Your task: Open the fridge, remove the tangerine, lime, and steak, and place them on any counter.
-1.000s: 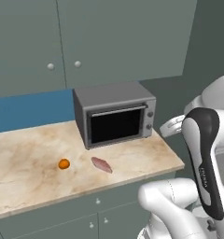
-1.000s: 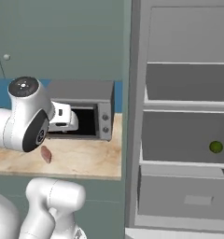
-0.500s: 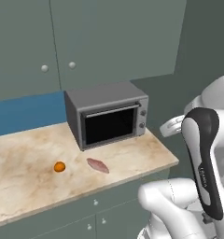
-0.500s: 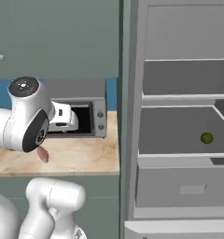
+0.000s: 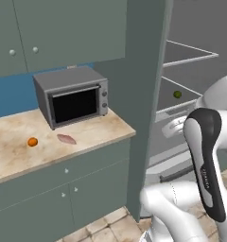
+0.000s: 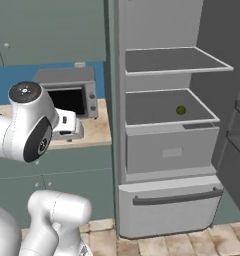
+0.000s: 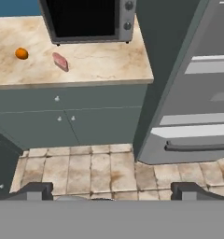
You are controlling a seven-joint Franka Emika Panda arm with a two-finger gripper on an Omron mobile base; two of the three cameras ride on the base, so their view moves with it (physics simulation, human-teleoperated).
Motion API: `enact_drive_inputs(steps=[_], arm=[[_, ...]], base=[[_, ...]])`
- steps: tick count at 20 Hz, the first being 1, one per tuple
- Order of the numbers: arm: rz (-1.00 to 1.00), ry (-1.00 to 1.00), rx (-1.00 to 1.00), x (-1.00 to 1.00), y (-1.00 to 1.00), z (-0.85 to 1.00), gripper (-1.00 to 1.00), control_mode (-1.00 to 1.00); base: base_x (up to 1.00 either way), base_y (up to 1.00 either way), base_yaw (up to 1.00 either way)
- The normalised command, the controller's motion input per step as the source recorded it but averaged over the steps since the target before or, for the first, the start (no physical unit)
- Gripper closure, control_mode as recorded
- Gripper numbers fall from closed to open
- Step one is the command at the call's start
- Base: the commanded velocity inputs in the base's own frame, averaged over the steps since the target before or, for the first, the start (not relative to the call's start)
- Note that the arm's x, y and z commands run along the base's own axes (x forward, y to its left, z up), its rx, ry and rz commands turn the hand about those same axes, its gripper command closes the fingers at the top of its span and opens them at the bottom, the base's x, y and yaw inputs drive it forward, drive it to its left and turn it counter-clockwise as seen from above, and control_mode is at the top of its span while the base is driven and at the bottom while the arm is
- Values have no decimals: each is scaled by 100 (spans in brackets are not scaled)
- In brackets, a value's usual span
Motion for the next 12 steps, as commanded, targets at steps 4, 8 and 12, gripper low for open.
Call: enact_drive_inputs(steps=[4,8,12], arm=[[0,0,0,0,0,0,-100,100],[0,0,0,0,0,0,-100,100],[0,0,0,0,0,0,-100,100]], base=[[-12,-25,-22],[19,-31,-13],[44,-42,-7]])
